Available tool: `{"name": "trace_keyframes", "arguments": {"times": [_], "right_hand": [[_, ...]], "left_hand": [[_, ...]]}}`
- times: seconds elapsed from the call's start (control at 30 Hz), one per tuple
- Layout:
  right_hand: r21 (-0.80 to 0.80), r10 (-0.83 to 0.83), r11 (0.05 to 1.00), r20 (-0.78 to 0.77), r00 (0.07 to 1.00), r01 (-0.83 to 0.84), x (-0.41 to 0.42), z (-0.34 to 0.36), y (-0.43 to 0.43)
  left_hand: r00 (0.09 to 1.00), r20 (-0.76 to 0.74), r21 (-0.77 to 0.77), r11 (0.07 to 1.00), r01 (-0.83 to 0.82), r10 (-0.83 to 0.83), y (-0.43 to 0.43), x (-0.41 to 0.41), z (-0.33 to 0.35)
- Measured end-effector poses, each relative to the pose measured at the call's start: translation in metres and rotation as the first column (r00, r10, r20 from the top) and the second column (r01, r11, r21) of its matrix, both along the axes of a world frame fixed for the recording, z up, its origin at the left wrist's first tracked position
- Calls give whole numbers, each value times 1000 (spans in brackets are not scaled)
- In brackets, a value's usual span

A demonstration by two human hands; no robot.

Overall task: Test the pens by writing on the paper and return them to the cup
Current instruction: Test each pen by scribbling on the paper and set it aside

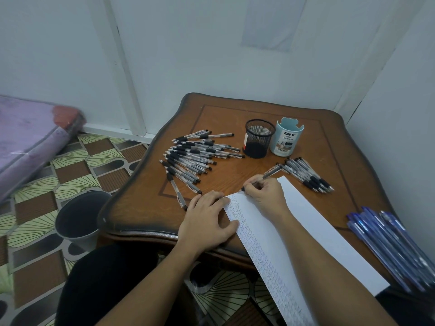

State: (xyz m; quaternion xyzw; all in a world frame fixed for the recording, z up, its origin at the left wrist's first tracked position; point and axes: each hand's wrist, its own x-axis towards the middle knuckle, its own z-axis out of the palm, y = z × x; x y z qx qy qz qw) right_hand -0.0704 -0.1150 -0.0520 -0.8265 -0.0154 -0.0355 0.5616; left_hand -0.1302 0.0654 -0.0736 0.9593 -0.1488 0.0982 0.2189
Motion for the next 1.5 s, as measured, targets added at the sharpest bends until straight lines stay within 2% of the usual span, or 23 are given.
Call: {"name": "trace_keyframes", "arguments": {"times": [0.67,0.97,1.07,1.13,1.27,1.37,1.5], "right_hand": [[-42,-26,999,-6,1000,26,-1,2,1],[10,-54,999,-11,999,54,-1,4,1],[-26,-45,999,-6,999,44,0,1,2],[50,-100,994,-27,995,102,3,0,0],[401,-165,888,-181,970,226,9,8,-7],[471,-144,844,-264,954,258,13,12,-11],[562,-26,807,-271,962,180,16,17,-15]], "left_hand": [[1000,-3,10,1000,-2,2,-1,0,1],[1000,-17,30,1000,-3,3,0,0,1],[1000,-15,30,1000,-5,5,0,0,1],[1000,-23,32,999,-1,2,0,0,1],[999,-37,34,999,6,-4,1,1,2],[999,-40,28,1000,10,-9,1,1,2],[999,-41,27,1000,4,-3,1,1,1]]}}
